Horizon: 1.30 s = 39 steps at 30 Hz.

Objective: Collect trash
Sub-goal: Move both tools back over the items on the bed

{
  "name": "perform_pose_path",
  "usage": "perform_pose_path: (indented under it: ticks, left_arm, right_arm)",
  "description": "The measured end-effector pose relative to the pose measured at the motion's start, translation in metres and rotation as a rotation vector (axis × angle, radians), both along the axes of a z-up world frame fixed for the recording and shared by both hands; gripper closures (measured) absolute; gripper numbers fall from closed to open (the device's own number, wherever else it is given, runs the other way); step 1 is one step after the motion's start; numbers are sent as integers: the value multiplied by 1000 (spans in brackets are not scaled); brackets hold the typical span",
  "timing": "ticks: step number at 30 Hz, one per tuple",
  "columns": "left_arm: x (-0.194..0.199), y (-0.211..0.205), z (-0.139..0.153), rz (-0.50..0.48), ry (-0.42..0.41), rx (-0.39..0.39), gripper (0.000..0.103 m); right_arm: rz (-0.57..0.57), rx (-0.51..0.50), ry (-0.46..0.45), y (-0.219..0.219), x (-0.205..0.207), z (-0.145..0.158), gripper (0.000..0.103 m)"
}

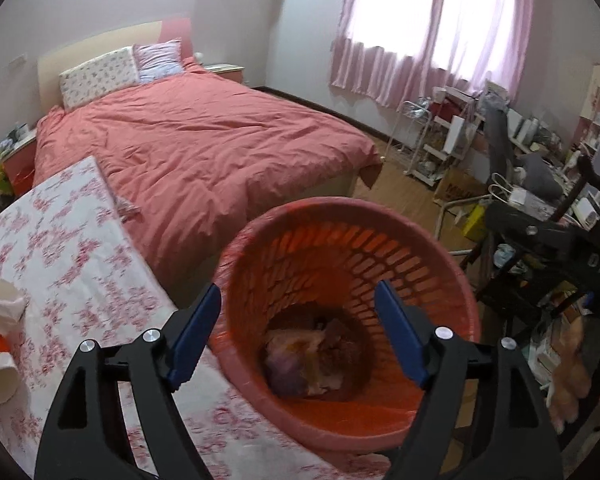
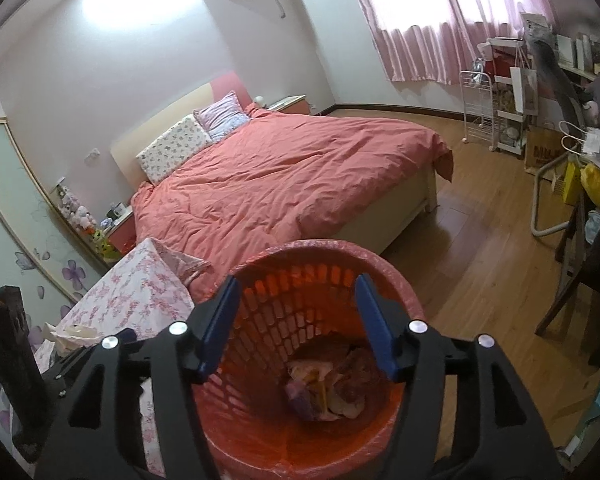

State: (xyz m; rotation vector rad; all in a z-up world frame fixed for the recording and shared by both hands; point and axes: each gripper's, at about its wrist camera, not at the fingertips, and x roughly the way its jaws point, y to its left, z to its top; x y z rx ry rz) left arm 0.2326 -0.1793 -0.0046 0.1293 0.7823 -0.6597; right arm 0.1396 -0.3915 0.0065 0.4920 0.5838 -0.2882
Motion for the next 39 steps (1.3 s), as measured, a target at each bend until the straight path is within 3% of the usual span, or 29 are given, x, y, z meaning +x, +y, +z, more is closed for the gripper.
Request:
perform_pose_path:
  ticks: [6, 14, 31, 39]
  left_arm:
    - [-1, 34, 6, 81, -39, 34, 23]
    - [-7, 103, 12, 208, -106, 95, 19]
    - [-2, 313, 5, 613, -82, 79, 17]
    - [1, 370, -3, 717, -60, 55, 17]
  right_arm:
    - [6, -88, 10, 20, 2, 12, 42]
    - [121, -142, 14, 78, 19, 22, 42]
    - [511, -250, 62, 281, 83, 17, 42]
    - [635, -275, 47, 361, 113, 13, 45]
